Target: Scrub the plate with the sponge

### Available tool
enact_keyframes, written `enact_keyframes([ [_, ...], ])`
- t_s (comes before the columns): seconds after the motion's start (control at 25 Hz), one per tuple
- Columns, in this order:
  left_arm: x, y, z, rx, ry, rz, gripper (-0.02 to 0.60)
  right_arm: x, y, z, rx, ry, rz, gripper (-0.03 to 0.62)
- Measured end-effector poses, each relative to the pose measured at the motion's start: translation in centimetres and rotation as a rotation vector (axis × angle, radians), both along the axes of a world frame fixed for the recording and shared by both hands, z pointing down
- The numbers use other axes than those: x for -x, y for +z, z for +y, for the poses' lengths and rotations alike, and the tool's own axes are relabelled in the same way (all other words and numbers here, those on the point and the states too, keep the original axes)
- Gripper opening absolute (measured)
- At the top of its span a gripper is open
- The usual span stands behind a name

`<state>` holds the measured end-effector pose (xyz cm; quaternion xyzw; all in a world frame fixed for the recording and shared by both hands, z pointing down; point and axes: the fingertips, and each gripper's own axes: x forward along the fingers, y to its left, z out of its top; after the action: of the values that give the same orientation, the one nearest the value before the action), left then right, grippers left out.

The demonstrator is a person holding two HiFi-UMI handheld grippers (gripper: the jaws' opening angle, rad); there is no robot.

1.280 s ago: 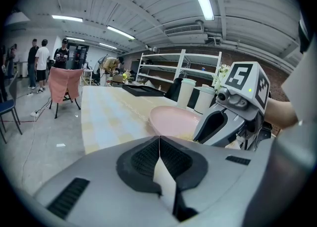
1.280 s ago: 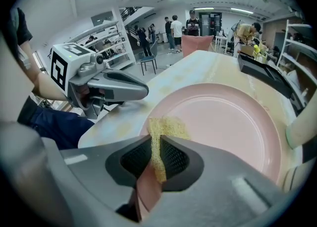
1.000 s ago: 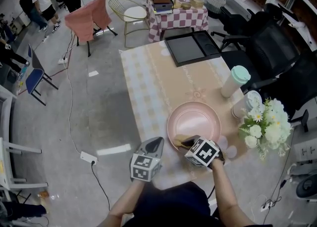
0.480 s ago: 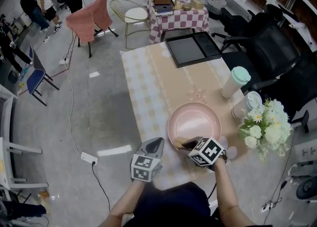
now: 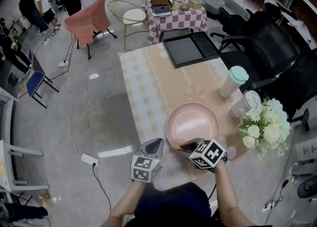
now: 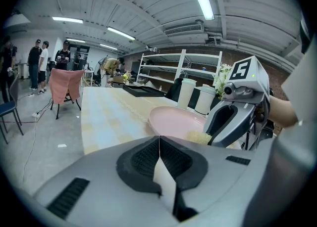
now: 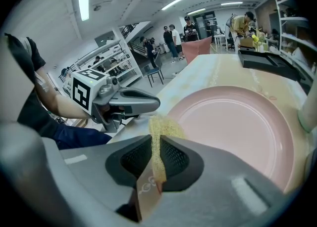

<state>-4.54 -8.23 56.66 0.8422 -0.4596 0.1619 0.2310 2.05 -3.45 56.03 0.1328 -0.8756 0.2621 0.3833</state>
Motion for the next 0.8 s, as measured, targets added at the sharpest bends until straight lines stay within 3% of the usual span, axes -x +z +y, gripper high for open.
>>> enact_keyframes([
  [0.12,-0.2,-0.3,-0.1,-0.007,-0.002,0.001,0.012,0.1,-0.8,-0.3,-0.033,0.009,-0.015,0.052],
  [0.4,-0.4,-0.2,-0.1,-0.006,0.001,0.006,0.012,-0.9,-2.1,-1.8,-0.155,0.029,0.057,0.052],
  [0.8,-0.7,-0.1,0.0,0.0,0.013,0.001,0.012,-2.4,-4.2,-5.5,-0.408,0.023,0.142,0.051],
])
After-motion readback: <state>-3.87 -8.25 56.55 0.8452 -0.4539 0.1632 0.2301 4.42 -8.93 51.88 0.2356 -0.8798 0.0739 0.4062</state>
